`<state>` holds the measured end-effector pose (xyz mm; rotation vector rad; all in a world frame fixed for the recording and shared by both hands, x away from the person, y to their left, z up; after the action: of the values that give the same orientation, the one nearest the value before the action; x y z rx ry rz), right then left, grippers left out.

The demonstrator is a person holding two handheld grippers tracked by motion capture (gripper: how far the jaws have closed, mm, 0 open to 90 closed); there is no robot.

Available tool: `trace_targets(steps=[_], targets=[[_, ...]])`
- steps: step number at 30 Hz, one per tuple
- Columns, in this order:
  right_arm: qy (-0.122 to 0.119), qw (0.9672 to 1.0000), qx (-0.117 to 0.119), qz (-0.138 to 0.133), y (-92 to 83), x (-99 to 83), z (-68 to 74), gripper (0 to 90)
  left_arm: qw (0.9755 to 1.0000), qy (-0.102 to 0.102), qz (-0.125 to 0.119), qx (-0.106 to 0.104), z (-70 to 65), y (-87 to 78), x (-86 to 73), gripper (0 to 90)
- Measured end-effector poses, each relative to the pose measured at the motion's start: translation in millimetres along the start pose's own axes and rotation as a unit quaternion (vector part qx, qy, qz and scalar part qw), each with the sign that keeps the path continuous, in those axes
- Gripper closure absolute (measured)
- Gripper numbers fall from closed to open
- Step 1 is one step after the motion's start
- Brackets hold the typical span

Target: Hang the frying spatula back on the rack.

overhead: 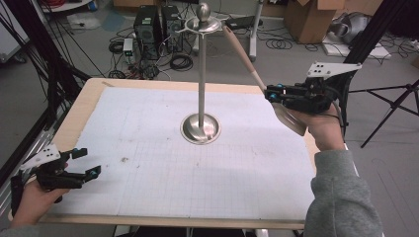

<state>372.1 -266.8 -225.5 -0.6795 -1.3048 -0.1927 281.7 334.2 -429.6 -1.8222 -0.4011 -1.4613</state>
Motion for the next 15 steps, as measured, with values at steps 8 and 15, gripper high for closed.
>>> trace_targets(steps=[8,15], targets=[[0.005,1.0000,0.000,0.001,7.3,-5.8,-1.6,76.9,1.0000,-0.001,0.001,0.000,-0.2,0.5,-0.5,7.0],[0.001,1.0000,-0.003,0.007,15.5,-7.2,-1.6,76.9,1.0000,0.000,0.004,0.000,-0.2,-0.1,-1.0,7.0]])
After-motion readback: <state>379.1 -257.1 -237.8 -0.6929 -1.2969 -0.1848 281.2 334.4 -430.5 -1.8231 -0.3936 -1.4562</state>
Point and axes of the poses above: each handheld gripper's, and its own axes: y roughly forward along the jaws, x roughly out of its top, z roughly to its left, the point moved 3 cm from there along y, roughly forward along the jaws, and after that the axes turned 4 degrees about y, right-handed, at the moved point
